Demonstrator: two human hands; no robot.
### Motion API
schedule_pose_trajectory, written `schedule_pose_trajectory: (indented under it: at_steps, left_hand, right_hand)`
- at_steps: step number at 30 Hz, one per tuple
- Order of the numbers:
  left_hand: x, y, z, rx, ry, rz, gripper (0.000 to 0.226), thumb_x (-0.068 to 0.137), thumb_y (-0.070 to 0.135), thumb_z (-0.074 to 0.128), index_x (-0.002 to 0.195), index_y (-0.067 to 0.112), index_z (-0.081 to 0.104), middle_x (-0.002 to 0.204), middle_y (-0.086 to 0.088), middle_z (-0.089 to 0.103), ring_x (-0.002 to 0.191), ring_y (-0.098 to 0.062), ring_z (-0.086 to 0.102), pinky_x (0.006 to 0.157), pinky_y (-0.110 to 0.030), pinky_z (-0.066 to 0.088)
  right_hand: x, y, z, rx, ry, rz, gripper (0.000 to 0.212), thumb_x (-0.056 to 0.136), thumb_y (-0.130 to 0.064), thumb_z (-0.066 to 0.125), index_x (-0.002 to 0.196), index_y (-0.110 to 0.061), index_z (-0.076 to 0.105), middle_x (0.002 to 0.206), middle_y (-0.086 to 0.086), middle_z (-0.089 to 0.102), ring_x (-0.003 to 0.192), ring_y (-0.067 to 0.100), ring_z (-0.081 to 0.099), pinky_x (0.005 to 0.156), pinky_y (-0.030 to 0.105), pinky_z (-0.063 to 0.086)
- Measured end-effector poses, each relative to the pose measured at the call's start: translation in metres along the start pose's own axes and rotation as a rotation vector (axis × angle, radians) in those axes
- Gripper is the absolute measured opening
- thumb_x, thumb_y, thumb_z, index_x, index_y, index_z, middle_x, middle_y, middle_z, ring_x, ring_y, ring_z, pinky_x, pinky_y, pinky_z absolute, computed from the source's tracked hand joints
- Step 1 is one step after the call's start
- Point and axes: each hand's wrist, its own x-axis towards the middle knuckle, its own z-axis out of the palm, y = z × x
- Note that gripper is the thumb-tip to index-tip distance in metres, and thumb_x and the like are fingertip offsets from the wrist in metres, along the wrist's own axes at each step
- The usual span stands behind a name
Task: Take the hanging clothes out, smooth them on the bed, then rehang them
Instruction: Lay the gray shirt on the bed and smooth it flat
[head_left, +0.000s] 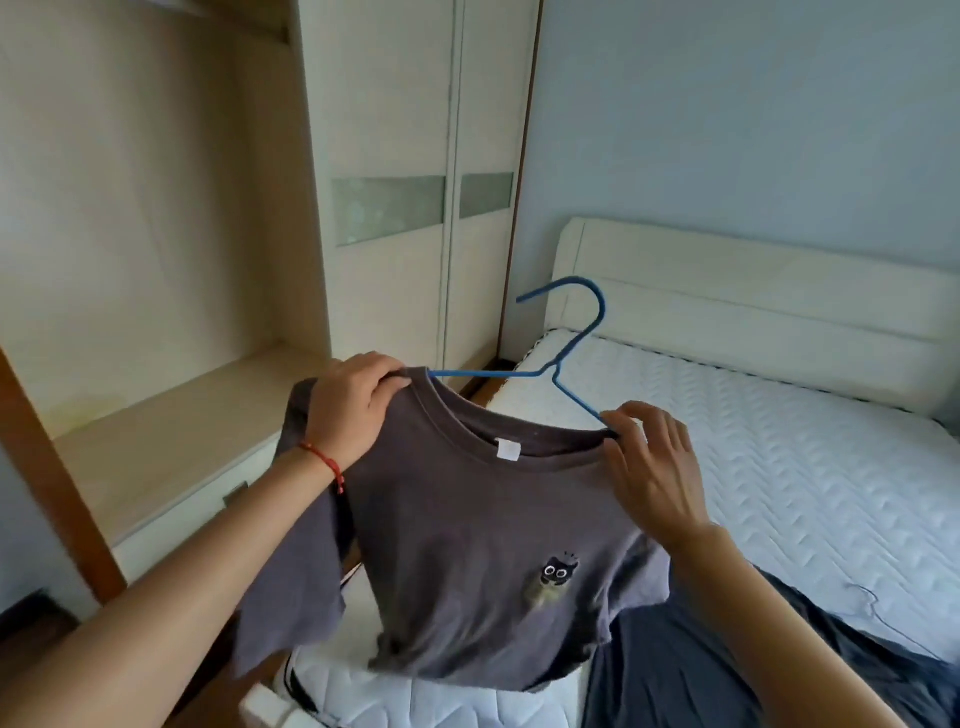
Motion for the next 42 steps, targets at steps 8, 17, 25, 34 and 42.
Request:
schedule_pose_trajectory:
  at_steps: [8, 17, 25, 34, 42]
  left_hand:
    - [0.055, -0.032, -0.090, -0.115, 0.157, 0.072, 0.016, 0.082, 0.008, 0.062, 0.087, -0.005, 0.069, 0.081, -0.020, 0.072, 0.074, -0.030, 0.066, 0.074, -0.019, 0.041]
    - [0.098, -0.049, -0.121, -0.289, 0.113, 0.005, 0.019, 0.087, 0.014, 0.058, 0.097, 0.000, 0.068, 0.097, -0.018, 0.070, 0.092, -0.030, 0.063, 0.082, -0.028, 0.044]
    - [0.085, -0.052, -0.035, -0.368, -0.125, -0.153, 0.018, 0.087, 0.016, 0.059, 0.097, 0.005, 0.068, 0.098, -0.015, 0.071, 0.094, -0.030, 0.063, 0.081, -0.028, 0.043]
    - [0.076, -0.051, 0.118, -0.345, -0.360, -0.293, 0.018, 0.089, 0.019, 0.055, 0.095, 0.007, 0.067, 0.097, -0.012, 0.069, 0.089, -0.021, 0.059, 0.076, -0.025, 0.039]
    - [0.075, -0.070, 0.263, -0.169, -0.540, -0.360, 0.016, 0.086, 0.017, 0.060, 0.093, 0.005, 0.069, 0.096, -0.014, 0.070, 0.092, -0.029, 0.062, 0.080, -0.030, 0.043]
  right_hand:
    - [0.077, -0.066, -0.029, 0.170, -0.061, 0.565, 0.047, 0.088, -0.044, 0.038, 0.109, -0.007, 0.058, 0.104, 0.015, 0.061, 0.095, 0.037, 0.057, 0.078, 0.039, 0.043]
    - [0.121, -0.088, -0.075, -0.008, 0.148, 0.452, 0.049, 0.087, -0.045, 0.036, 0.081, -0.003, 0.060, 0.077, 0.015, 0.062, 0.072, 0.036, 0.057, 0.069, 0.042, 0.045]
    - [0.086, -0.043, -0.053, -0.070, -0.056, 0.632, 0.025, 0.090, -0.034, 0.054, 0.084, -0.010, 0.060, 0.084, 0.009, 0.063, 0.082, 0.032, 0.058, 0.072, 0.038, 0.044]
    - [0.026, 0.058, 0.033, 0.075, -0.299, 0.805, 0.021, 0.090, -0.036, 0.054, 0.081, -0.018, 0.058, 0.080, -0.005, 0.057, 0.076, 0.017, 0.052, 0.067, 0.028, 0.036]
    - [-0.040, 0.154, 0.148, 0.232, -0.565, 0.965, 0.021, 0.088, -0.033, 0.058, 0.084, -0.013, 0.063, 0.084, 0.002, 0.061, 0.084, 0.023, 0.057, 0.068, 0.028, 0.035]
